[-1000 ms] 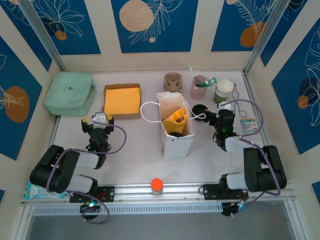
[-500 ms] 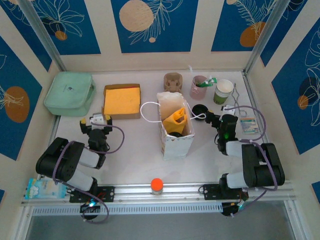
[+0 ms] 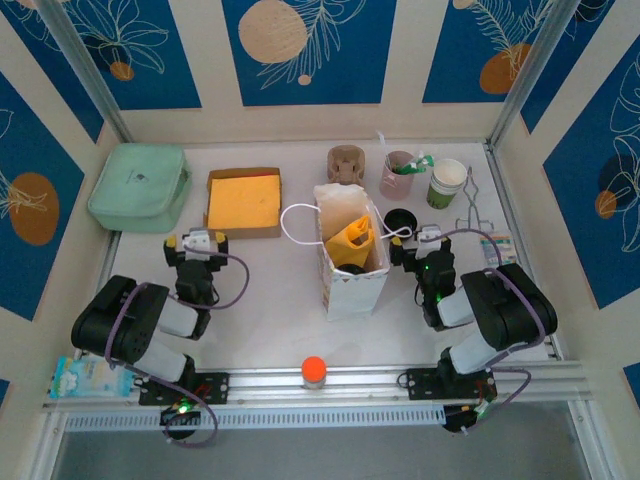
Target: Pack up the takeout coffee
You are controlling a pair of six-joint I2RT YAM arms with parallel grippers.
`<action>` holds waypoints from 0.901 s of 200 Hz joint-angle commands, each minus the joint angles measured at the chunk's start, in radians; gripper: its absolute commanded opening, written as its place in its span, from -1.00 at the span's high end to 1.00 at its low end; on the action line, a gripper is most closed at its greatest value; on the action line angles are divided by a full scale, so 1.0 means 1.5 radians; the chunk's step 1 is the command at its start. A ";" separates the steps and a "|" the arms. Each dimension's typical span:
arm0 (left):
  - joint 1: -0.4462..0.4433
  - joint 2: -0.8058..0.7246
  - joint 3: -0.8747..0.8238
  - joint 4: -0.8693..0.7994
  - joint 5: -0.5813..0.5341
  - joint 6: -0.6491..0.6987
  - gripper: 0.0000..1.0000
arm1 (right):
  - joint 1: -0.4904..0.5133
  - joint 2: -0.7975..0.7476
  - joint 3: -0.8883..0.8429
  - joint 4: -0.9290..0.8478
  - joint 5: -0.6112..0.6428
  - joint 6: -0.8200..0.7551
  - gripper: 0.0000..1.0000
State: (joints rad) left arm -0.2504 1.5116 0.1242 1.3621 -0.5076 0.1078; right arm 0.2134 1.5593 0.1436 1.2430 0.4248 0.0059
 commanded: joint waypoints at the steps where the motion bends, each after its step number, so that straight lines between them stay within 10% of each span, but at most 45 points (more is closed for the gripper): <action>1: 0.005 -0.015 -0.011 0.031 0.043 0.009 -0.99 | -0.001 0.002 -0.003 0.106 -0.007 -0.034 -0.94; 79: -0.015 0.041 0.014 0.031 0.138 0.076 -0.99 | -0.032 0.010 0.024 0.051 -0.091 -0.027 -0.94; 155: 0.020 0.087 0.044 0.029 0.145 0.038 -0.99 | -0.124 -0.022 0.175 -0.274 -0.157 0.070 -0.98; 180: 0.048 0.050 0.104 -0.138 0.160 0.003 -0.99 | -0.127 -0.023 0.176 -0.276 -0.157 0.073 -0.98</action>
State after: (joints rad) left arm -0.2214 1.6188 0.1921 1.3212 -0.3119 0.1722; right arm 0.0296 1.5406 0.4015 0.9157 0.2188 0.0750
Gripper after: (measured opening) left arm 0.994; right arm 0.991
